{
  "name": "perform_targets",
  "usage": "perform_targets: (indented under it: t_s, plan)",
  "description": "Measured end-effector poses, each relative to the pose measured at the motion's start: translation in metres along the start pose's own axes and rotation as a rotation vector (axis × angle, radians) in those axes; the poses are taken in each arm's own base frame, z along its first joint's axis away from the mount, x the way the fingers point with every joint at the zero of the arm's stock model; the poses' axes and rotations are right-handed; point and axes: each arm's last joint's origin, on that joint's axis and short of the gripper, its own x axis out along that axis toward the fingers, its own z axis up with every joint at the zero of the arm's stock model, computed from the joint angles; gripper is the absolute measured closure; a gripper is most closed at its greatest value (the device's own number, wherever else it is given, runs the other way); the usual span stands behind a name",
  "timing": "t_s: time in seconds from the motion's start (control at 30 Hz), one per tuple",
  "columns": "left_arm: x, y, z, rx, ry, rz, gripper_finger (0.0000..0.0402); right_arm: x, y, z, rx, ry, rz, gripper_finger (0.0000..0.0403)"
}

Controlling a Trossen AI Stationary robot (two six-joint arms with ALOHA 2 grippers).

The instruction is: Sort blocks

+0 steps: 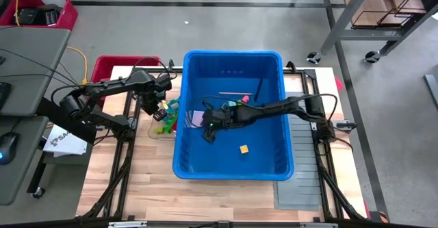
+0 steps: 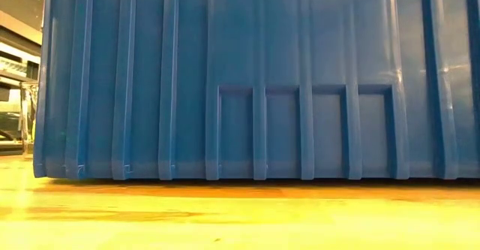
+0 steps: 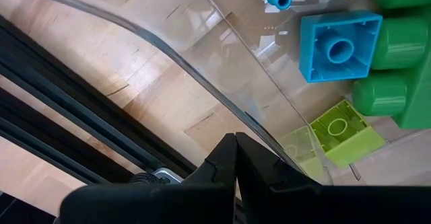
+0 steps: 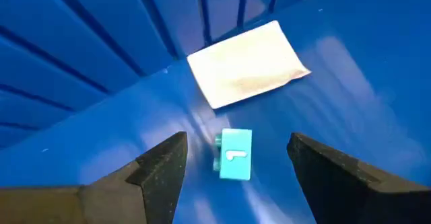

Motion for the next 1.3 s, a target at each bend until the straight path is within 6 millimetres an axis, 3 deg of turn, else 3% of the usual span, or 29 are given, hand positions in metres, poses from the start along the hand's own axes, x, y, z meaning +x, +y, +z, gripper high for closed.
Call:
perform_targets:
  t_s: [0.37, 0.5, 0.57, 0.67, 0.77, 0.83, 0.97, 1.17, 1.3]
  plan:
    - [0.000, 0.000, 0.000, -0.022, 0.002, 0.001, 0.0401, 0.043, -0.001, -0.024, -0.040, 0.098, -0.069, 0.0148]
    - [0.000, 0.000, 0.000, -0.025, 0.002, 0.001, 0.0402, 0.045, -0.001, -0.024, -0.037, 0.093, -0.068, 0.0153]
    - [0.000, 0.000, 0.000, -0.025, 0.003, 0.001, 0.0402, 0.046, -0.001, -0.025, -0.039, 0.093, -0.085, 0.0174]
    - [0.000, 0.000, 0.000, -0.025, 0.003, 0.001, 0.0401, 0.039, -0.004, -0.023, -0.034, 0.096, -0.113, 0.0244]
    - [0.000, 0.000, 0.000, -0.025, 0.002, 0.002, 0.0401, 0.022, -0.006, -0.014, -0.051, 0.081, -0.141, 0.0351]
    - [0.000, 0.000, 0.000, -0.026, 0.000, 0.002, 0.0401, 0.006, -0.005, -0.002, -0.083, 0.032, -0.144, 0.0386]
    - [0.000, 0.000, 0.000, -0.026, -0.004, 0.002, 0.0402, -0.034, -0.004, 0.030, -0.099, -0.129, -0.169, 0.0375]
    - [0.000, 0.000, 0.000, -0.027, -0.005, 0.003, 0.0402, -0.097, 0.004, 0.094, -0.080, -0.483, -0.099, 0.0397]
    - [0.000, 0.000, 0.000, -0.026, -0.006, 0.002, 0.0402, -0.121, 0.005, 0.116, -0.056, -0.590, -0.042, 0.0391]
